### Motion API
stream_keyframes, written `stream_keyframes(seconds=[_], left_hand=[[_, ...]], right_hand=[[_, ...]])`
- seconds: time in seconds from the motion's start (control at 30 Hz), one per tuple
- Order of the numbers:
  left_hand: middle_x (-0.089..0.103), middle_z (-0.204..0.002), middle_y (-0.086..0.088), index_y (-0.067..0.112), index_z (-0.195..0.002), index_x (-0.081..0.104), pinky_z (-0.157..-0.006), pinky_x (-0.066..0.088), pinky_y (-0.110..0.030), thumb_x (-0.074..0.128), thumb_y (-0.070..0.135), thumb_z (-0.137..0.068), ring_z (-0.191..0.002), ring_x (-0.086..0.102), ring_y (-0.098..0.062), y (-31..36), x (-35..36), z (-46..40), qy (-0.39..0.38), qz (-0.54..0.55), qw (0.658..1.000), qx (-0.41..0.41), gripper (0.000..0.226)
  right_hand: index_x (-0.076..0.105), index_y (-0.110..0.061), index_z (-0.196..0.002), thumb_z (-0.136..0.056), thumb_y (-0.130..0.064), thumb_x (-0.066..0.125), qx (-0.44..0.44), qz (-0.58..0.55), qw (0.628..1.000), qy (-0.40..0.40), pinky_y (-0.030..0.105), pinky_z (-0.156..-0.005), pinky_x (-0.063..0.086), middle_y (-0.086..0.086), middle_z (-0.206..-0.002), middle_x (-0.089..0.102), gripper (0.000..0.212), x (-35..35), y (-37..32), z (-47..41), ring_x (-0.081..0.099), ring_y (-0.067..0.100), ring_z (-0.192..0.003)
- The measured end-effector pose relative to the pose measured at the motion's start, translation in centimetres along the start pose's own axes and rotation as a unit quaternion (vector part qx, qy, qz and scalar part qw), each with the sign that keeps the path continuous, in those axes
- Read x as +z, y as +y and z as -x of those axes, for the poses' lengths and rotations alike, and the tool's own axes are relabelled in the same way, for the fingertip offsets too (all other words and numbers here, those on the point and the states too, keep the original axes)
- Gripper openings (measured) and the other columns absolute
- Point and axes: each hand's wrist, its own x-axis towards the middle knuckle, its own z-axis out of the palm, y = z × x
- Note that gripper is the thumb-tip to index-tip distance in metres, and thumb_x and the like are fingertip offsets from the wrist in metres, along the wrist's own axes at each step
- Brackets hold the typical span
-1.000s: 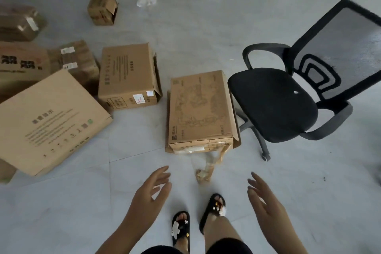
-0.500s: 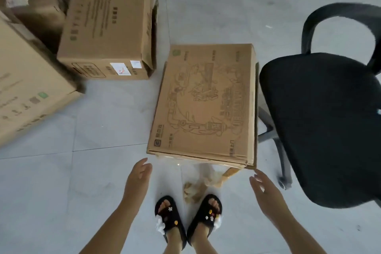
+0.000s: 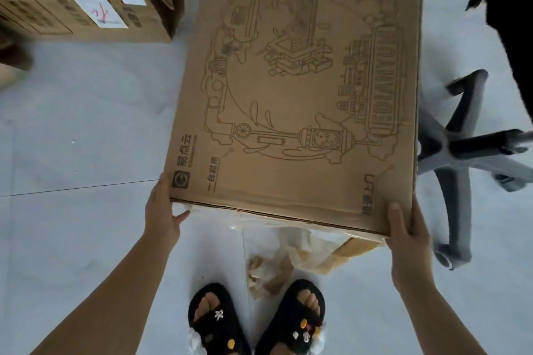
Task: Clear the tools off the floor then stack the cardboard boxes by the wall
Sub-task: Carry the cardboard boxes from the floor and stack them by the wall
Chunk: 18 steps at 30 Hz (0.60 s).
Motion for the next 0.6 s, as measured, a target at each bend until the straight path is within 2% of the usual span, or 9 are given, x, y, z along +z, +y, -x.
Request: stream_keyframes(seconds=[0.03, 0.1, 0.2, 0.27, 0.3, 0.37, 0.4, 0.47, 0.6], left_hand=[[0.059, -0.125, 0.0, 0.023, -0.127, 0.053, -0.098, 0.04, -0.059, 0.047, 0.048, -0.094, -0.12, 0.05, -0.021, 0.0, 0.2, 0.0, -0.004, 0.01, 1.0, 0.004, 0.042], [0.059, -0.124, -0.003, 0.021, -0.12, 0.056, -0.097, 0.04, -0.061, 0.048, 0.043, -0.095, -0.117, 0.052, -0.022, 0.6, 0.5, 0.8, 0.002, 0.023, 1.0, 0.014, 0.034], [0.062, -0.117, -0.004, 0.022, -0.109, 0.058, -0.09, 0.047, -0.057, 0.051, 0.036, -0.096, -0.112, 0.056, -0.021, 2.9, 0.2, 3.1, 0.007, 0.04, 0.998, 0.041, 0.021], [0.064, -0.105, 0.001, 0.021, -0.108, 0.059, -0.084, 0.051, -0.052, 0.052, 0.035, -0.095, -0.105, 0.058, -0.019, 5.6, -0.6, 5.5, 0.005, 0.038, 0.997, 0.066, 0.021], [0.063, -0.101, 0.002, 0.021, -0.109, 0.059, -0.083, 0.052, -0.051, 0.053, 0.036, -0.095, -0.104, 0.058, -0.02, 7.2, -1.1, 6.9, 0.006, 0.03, 0.997, 0.075, 0.022], [0.062, -0.099, 0.004, 0.023, -0.107, 0.061, -0.082, 0.052, -0.05, 0.053, 0.037, -0.094, -0.103, 0.056, -0.02, 10.3, -2.5, 10.2, 0.022, 0.015, 0.996, 0.084, 0.02], [0.062, -0.098, 0.005, 0.024, -0.106, 0.061, -0.081, 0.053, -0.048, 0.053, 0.036, -0.095, -0.101, 0.056, -0.019, 11.6, -3.4, 12.0, 0.031, 0.009, 0.996, 0.087, 0.019], [0.061, -0.097, 0.005, 0.022, -0.109, 0.06, -0.082, 0.052, -0.047, 0.052, 0.034, -0.095, -0.099, 0.056, -0.019, 13.7, -5.4, 16.1, 0.05, 0.003, 0.995, 0.092, 0.02], [0.06, -0.103, 0.003, 0.019, -0.116, 0.058, -0.089, 0.049, -0.052, 0.051, 0.033, -0.096, -0.107, 0.054, -0.023, 15.5, -10.5, 25.0, 0.105, 0.011, 0.992, 0.074, 0.025]], right_hand=[[0.049, -0.044, -0.129, -0.064, -0.075, 0.063, 0.019, -0.041, 0.999, -0.008, 0.045, -0.1, 0.044, -0.012, -0.124, 0.061, 0.074, 0.1, -0.1, -0.3, 0.055, 0.017, -0.118], [0.057, -0.043, -0.117, -0.043, -0.083, 0.068, 0.038, -0.076, 0.996, -0.01, 0.044, -0.095, 0.048, -0.015, -0.111, 0.066, 0.085, -0.1, -0.7, -0.5, 0.06, 0.014, -0.109], [0.058, -0.038, -0.118, -0.034, -0.085, 0.068, 0.043, -0.087, 0.995, -0.012, 0.034, -0.077, 0.055, -0.018, -0.102, 0.068, 0.096, -0.9, -2.8, 0.2, 0.065, 0.008, -0.096], [0.057, -0.034, -0.122, -0.039, -0.084, 0.068, 0.053, -0.092, 0.994, -0.018, 0.033, -0.073, 0.057, -0.012, -0.107, 0.068, 0.097, -1.6, -4.5, 1.6, 0.066, 0.011, -0.096], [0.058, -0.032, -0.121, -0.05, -0.08, 0.067, 0.063, -0.098, 0.993, -0.024, 0.036, -0.074, 0.057, -0.009, -0.108, 0.068, 0.087, -2.0, -5.6, 2.4, 0.066, 0.014, -0.098], [0.059, -0.029, -0.117, -0.084, -0.056, 0.057, 0.083, -0.122, 0.989, -0.033, 0.042, -0.078, 0.055, -0.003, -0.108, 0.068, 0.043, -2.7, -7.8, 4.4, 0.064, 0.023, -0.101], [0.059, -0.027, -0.117, -0.093, -0.041, 0.05, 0.092, -0.125, 0.987, -0.035, 0.044, -0.079, 0.054, -0.001, -0.108, 0.067, 0.029, -3.1, -9.0, 5.5, 0.063, 0.026, -0.102], [0.056, -0.02, -0.124, -0.098, -0.031, 0.045, 0.11, -0.113, 0.986, -0.046, 0.044, -0.079, 0.053, 0.002, -0.11, 0.066, 0.03, -4.3, -11.5, 8.1, 0.062, 0.025, -0.098], [0.053, -0.017, -0.13, -0.098, -0.03, 0.046, 0.133, -0.083, 0.986, -0.064, 0.046, -0.08, 0.052, -0.002, -0.105, 0.064, 0.036, -7.4, -16.1, 14.4, 0.061, 0.021, -0.092]])
